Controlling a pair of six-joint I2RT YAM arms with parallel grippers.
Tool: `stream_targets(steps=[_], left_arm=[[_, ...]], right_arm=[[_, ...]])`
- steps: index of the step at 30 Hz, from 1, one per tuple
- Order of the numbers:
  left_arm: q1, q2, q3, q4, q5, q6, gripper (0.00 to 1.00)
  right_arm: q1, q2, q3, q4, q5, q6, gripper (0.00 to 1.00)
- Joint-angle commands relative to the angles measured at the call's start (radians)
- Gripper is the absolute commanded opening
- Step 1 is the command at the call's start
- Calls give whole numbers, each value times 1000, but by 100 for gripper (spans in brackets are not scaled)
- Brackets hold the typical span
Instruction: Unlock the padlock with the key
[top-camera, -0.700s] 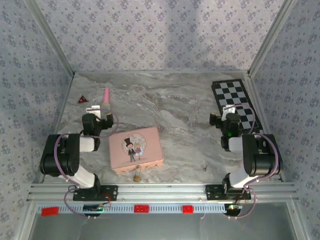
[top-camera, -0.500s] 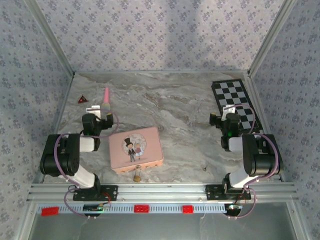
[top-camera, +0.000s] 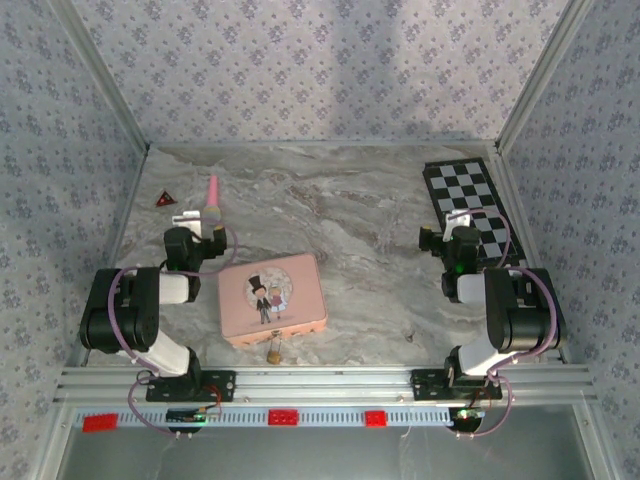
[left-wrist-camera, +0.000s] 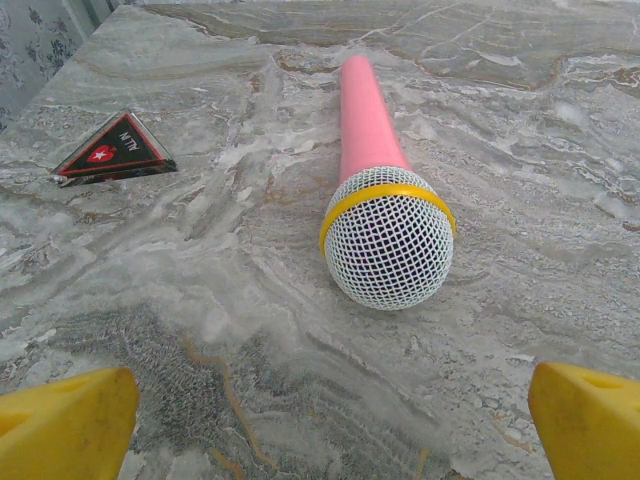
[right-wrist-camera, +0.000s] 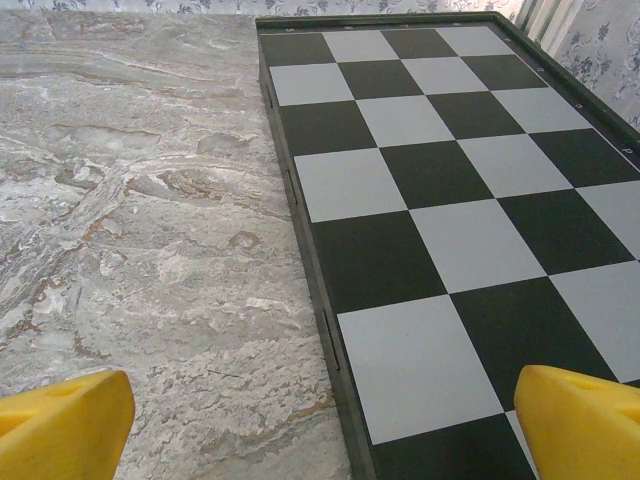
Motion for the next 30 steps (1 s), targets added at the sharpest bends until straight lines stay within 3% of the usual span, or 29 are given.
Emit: stream_targets(steps=[1,8,12,18,21,25,30], left_arm=[[3,-7,22,4,14,-6,100],[2,-10,17,10,5,-6,100],[-1,-76,12,-30,-54,-27,100],[-5,-291,86,-373,-160,-124,100],[-5,-376,136,-524,-224,-200,100],[0,-455,264,-827,-333,-400,100],[0,-540,359,-1008,-204,-491,100]], right_arm=[[1,-3,5,13,8,17,99],[1,-3,4,15,9,18,99],[5,-5,0,23,12,14,99],[18,-78,-25,9,-4,-10,99],[42,-151,25,-155,38,-17,99],[47,-237,121,-426,34,20,99],[51,-400,195,-679,-33,137,99]])
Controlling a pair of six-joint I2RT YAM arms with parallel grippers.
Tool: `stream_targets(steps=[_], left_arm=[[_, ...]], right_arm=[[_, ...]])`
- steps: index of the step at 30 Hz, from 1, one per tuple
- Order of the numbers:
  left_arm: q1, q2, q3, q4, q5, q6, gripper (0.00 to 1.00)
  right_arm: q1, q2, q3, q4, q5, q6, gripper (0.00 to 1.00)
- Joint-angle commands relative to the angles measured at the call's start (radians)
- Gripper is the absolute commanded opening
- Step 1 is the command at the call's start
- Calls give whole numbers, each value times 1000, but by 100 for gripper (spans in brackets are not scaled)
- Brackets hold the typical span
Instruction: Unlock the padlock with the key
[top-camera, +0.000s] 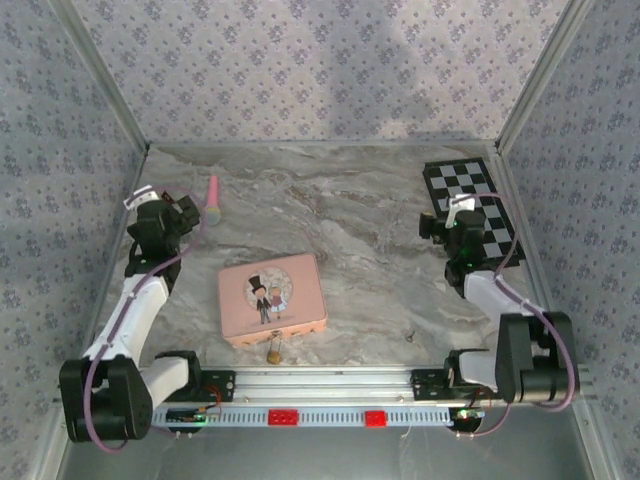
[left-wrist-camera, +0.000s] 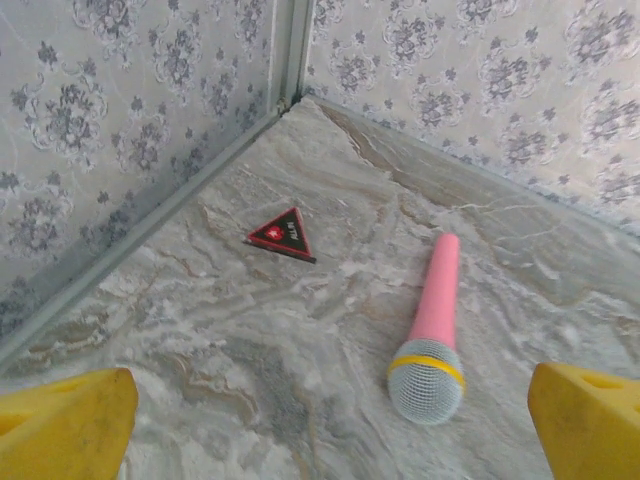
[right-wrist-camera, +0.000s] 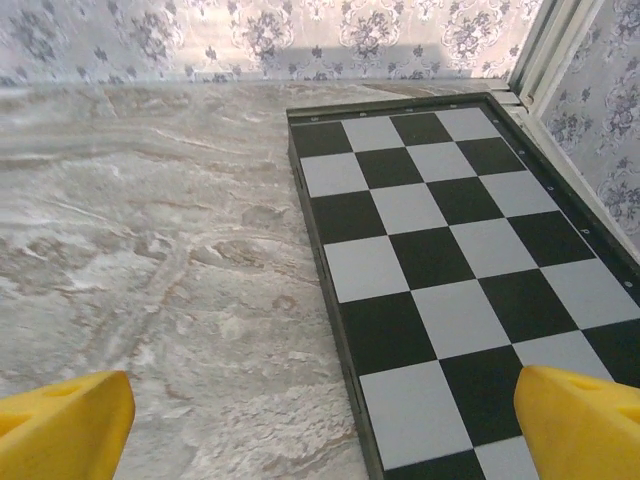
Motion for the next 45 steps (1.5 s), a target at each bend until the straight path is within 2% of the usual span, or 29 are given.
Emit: stream_targets(steps=[1,3,6,9,10,11,12,14,16,17,20,24,27,30,35,38,41,45], left_arm=[[1,-59,75,-244,50,-154,100],[3,-84,108,-307,72,-210,100],[7,-118,164,-382,152,-218,100],[6,-149,196,-467,235,-237,100],[7,-163,197,-487,260,-242,100],[9,-175,191,-491,297,-242,100],[16,-180,187,-493,370,-219,100],[21,-177,180,-493,588,-168,100],[20,-164,165,-499,732,-155,100],[11,-156,159,-513,769,-143,100],[-55,-151,158,-570,747,-112,100],[-190,-177,128,-537,689,-135,100],[-288,-194,110,-487,626,-161,100],[-345,-212,71,-387,599,-182,100],[-370,-237,0,-259,520,-188,100],[-370,-237,-24,-225,503,-188,100],[-370,-223,-33,-206,502,-185,100],[-370,-204,-43,-192,524,-175,100]], right_arm=[[5,-129,51,-249,-58,103,99],[5,-207,68,-306,-86,144,99],[-5,-307,99,-387,-121,216,99],[-45,-365,131,-539,-101,467,99],[-77,-374,146,-597,-115,538,99],[-114,-375,149,-615,-186,560,99],[-144,-372,153,-626,-246,562,99],[-169,-361,192,-697,-263,544,99],[-161,-338,254,-829,-276,513,99],[-149,-334,281,-882,-277,503,99],[-66,-346,325,-1007,-214,505,99],[104,-354,360,-1139,-80,568,99],[241,-349,373,-1243,9,692,99],[368,-341,355,-1326,42,834,99],[562,-292,331,-1506,79,1080,99],[666,-299,296,-1555,85,1219,96],[739,-319,228,-1527,59,1347,89],[787,-317,128,-1420,12,1470,81]])
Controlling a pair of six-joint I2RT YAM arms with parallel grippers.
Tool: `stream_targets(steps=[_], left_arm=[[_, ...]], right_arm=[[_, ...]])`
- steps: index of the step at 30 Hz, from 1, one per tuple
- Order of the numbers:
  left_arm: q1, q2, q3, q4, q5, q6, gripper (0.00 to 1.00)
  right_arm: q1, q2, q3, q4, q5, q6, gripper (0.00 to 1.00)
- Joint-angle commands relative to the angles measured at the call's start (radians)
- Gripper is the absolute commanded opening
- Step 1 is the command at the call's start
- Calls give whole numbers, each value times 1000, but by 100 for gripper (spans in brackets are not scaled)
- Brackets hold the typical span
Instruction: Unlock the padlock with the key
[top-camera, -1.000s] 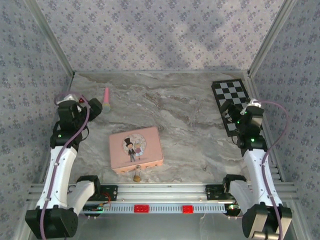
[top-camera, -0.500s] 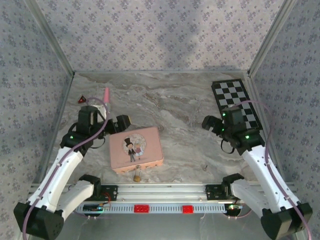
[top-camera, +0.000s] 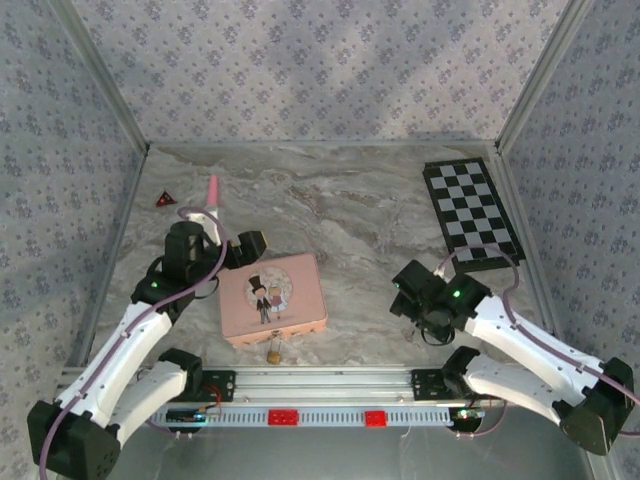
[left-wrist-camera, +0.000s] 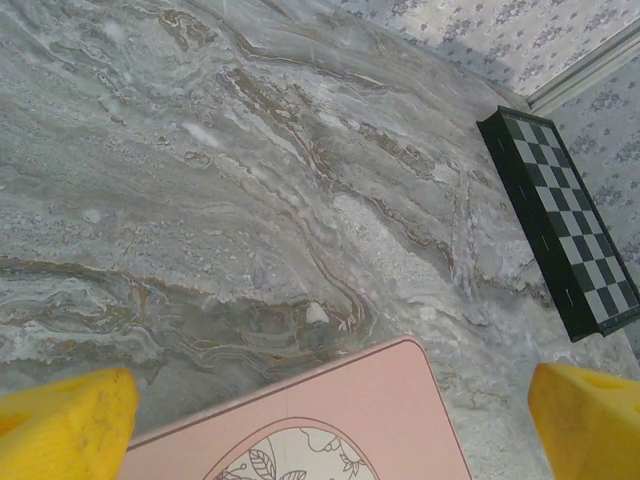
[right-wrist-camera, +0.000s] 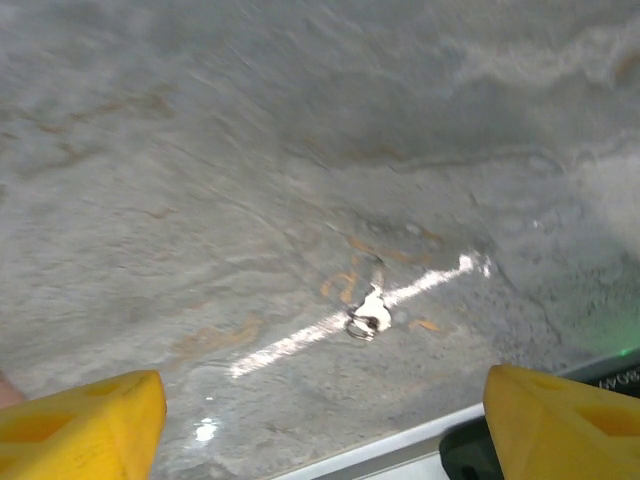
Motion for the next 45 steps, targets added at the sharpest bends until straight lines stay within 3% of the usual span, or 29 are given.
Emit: stream_targets(steps=[1,5,19,45], left_arm=[[-3,7,-9,55,-3,10,100],[-3,-21,-36,75,-8,8,100],[-23,-65,-57,63,-41,13,100],[-32,-32,-73,102,-12,7,100]], right_arm=[[29,2,-71,44,-23,205,78],[45,19,-126,119,-44,293,66],[53,26,-227,191,-77,462,42],[42,74,-276,239,-63,503,25]])
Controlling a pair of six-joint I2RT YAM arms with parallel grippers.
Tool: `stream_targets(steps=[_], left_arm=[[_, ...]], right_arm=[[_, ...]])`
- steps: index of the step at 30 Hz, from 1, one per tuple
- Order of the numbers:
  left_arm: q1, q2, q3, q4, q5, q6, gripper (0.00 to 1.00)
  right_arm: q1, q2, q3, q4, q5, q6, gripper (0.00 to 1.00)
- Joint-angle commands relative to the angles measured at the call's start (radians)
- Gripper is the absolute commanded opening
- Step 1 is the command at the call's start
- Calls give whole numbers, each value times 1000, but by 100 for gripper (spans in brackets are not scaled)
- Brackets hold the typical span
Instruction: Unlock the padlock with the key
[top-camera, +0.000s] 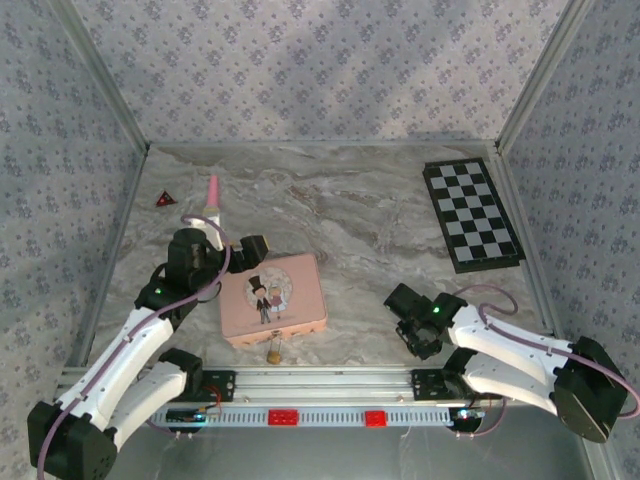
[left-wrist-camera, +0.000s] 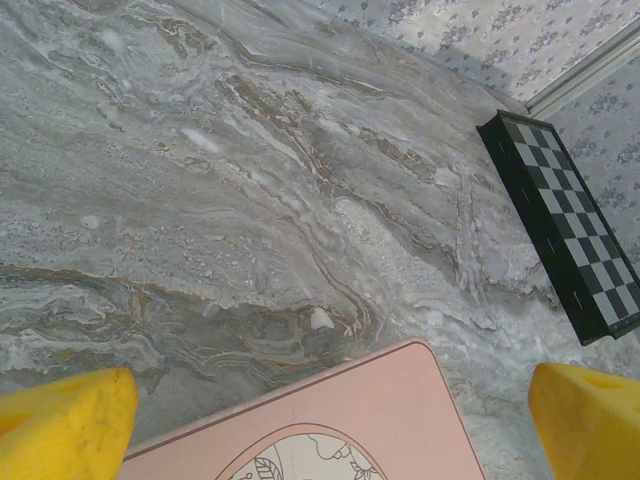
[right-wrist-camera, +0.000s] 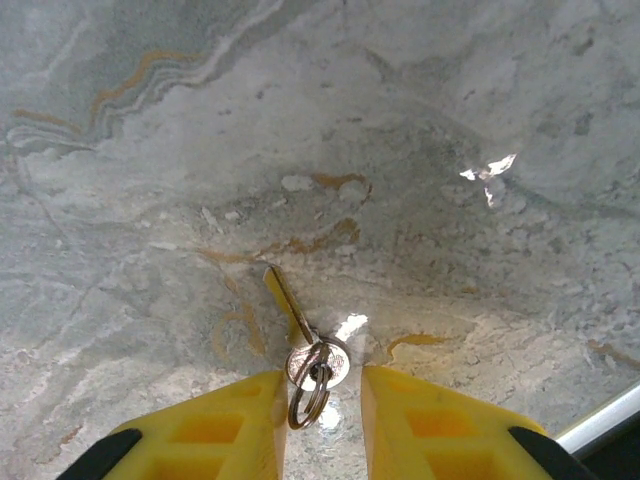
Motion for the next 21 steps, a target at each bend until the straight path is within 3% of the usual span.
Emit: stream_targets(steps=[1,21], left_arm=[[-4,3,-5,34,25,6,100],[-4,50,17,31,26,-1,100]], right_arm=[[-6,6,-14,-22,18,28,24],[-46,-9,26,-66,49,-91,6]])
